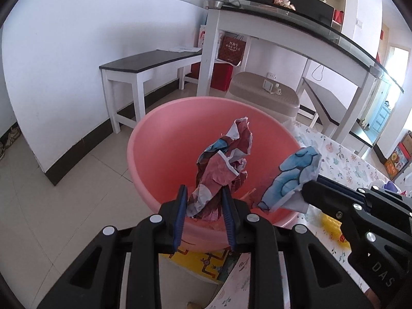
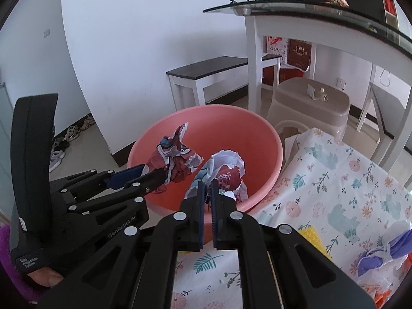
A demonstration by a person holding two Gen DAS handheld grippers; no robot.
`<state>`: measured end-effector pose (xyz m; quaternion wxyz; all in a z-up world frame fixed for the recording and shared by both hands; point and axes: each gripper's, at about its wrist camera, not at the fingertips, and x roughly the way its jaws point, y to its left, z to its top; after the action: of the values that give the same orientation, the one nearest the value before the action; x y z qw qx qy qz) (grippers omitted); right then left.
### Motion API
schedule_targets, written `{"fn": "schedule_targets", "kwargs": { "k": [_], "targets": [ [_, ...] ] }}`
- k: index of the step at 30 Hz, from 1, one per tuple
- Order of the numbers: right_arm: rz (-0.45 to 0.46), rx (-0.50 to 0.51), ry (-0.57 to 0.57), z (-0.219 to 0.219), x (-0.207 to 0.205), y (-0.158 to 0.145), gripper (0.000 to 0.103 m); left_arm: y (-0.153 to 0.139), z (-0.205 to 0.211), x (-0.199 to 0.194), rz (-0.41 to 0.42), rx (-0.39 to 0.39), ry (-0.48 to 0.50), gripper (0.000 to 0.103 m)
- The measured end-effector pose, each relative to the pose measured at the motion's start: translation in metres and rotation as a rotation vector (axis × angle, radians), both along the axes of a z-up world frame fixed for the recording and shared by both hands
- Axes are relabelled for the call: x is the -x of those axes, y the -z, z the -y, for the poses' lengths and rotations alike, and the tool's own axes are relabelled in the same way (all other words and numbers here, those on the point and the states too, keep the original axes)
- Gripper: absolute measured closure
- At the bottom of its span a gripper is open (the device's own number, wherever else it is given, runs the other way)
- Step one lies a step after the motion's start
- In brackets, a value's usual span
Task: Collect trash
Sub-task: 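Carry both wrappers to the pink bucket and open both grippers over it, then move both grippers back over the table toward the remaining trash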
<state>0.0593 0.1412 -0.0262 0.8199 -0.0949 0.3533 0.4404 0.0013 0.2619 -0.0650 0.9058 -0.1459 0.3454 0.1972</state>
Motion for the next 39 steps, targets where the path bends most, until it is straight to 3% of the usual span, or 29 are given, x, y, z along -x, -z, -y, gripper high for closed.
{"fn": "schedule_targets", "kwargs": {
  "k": [12,16,21,39],
  "targets": [
    [-0.052,0.014,0.012,0.003,-0.004,0.006,0.093,-0.003,-0.001,0.011,0.012,0.020,0.001,0.076],
    [-0.064,-0.011,0.033,0.009,-0.008,0.004,0.081,-0.006,0.002,0.015,0.015,0.029,0.006,0.076],
    [-0.048,-0.021,0.041,0.018,-0.006,-0.001,0.081,-0.012,0.007,0.020,0.026,0.033,0.024,0.076],
    [0.035,-0.025,0.191,0.114,0.030,-0.025,0.080,-0.047,0.084,0.025,0.085,0.009,0.227,0.072]
  ]
}}
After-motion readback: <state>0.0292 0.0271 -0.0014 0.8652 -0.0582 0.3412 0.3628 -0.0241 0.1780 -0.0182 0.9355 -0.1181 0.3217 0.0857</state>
